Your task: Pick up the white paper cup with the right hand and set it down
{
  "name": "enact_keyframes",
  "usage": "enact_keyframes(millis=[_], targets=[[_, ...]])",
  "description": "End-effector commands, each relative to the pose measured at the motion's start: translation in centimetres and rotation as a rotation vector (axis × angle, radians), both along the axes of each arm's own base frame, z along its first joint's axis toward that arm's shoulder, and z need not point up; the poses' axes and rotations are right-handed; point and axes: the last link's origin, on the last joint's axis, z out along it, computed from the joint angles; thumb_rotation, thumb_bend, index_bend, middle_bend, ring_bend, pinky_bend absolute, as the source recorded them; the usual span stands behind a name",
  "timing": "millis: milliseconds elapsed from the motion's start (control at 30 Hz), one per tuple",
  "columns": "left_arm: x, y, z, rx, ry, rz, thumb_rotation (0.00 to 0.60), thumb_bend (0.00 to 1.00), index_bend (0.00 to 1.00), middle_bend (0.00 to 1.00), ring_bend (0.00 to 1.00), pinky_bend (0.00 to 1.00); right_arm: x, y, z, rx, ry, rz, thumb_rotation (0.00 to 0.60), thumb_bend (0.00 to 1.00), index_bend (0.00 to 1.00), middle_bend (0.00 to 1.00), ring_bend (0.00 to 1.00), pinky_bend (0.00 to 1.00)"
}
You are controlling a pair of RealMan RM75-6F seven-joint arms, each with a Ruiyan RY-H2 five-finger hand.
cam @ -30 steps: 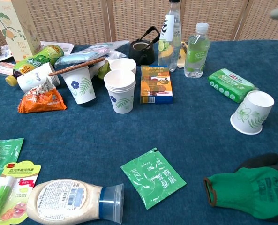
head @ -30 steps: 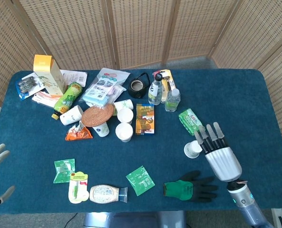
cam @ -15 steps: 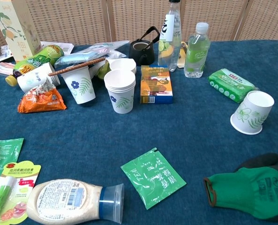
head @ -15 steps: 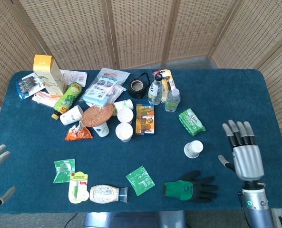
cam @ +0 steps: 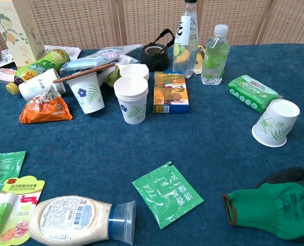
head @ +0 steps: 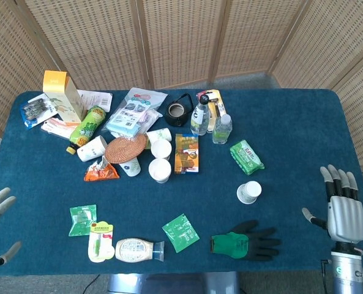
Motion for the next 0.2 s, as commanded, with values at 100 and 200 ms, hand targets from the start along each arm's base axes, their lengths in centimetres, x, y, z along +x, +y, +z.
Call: enact_keyframes(millis=[100,200], targets=[[-0.01,0.11,-0.22,-0.007,0.004,0.003,0.600,0.33,0.00,0.00,0.00,0.00,-0.09,0.24,0.30,0.018,-0.027,-0.032,0.585,0.00,0.07,0.00,0.00,0.00],[0.16,-0.04,-0.29,-0.016,0.002,-0.009,0.600,0.33,0.00,0.00,0.00,0.00,-0.14,0.33,0.56,0.018,-0.042,-0.040,0.585,0.00,0.07,0.00,0.00,0.00]])
